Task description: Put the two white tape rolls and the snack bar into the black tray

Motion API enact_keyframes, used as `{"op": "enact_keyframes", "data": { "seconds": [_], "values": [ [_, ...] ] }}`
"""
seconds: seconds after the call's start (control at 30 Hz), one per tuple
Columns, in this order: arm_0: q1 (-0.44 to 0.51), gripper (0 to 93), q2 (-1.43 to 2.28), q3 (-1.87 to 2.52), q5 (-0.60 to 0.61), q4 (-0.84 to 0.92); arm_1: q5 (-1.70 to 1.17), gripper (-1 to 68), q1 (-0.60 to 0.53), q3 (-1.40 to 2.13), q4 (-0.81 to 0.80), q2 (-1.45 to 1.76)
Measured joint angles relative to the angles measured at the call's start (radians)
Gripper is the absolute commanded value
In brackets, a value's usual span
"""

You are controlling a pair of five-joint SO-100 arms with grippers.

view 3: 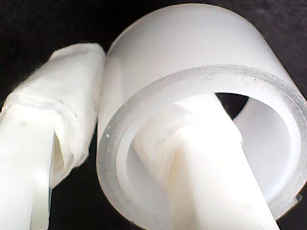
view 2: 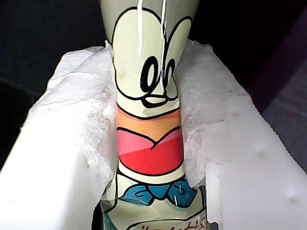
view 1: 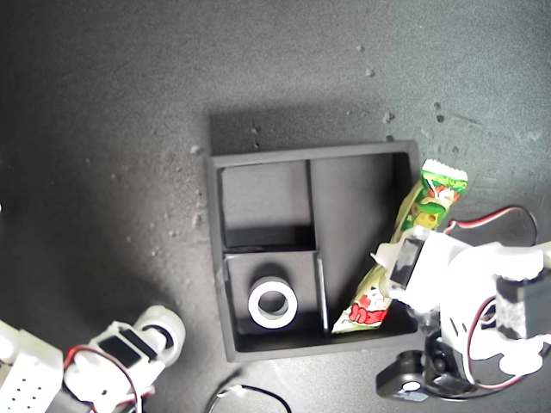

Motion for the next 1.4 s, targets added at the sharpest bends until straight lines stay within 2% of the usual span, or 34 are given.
{"op": "enact_keyframes", "data": {
  "seconds": [0.2,0.4,0.53,0.73,0.83,1.07,1.17,1.23,1.4],
  "values": [
    [-0.054,0.0,-0.044,-0.422,0.109,0.33,0.008,14.2,0.002,0.018,-0.028,-0.02],
    [-0.147,0.0,-0.281,-0.951,0.25,0.62,0.009,23.3,-0.002,0.02,-0.023,-0.02],
    [-0.229,0.0,-0.368,-1.138,0.304,0.655,0.009,25.3,0.008,-0.02,0.032,-0.02],
    [-0.295,0.0,-0.459,-1.177,0.33,0.661,0.009,25.4,0.028,-0.187,0.164,-0.02],
    [-0.325,0.0,-0.5,-1.197,0.345,0.661,0.009,22.6,0.029,-0.281,0.235,-0.018],
    [-0.387,0.0,-0.612,-1.278,0.368,0.661,0.009,15.6,0.026,-0.402,0.252,-0.02],
    [-0.417,0.0,-0.653,-1.289,0.379,0.661,0.035,8.5,0.026,-0.46,0.252,-0.02],
    [-0.439,0.0,-0.68,-1.289,0.38,0.661,0.075,0.9,0.026,-0.508,0.252,-0.02],
    [-0.483,0.0,-0.723,-1.289,0.396,0.661,0.25,-0.3,0.006,-0.644,0.253,-0.02]
  ]
}}
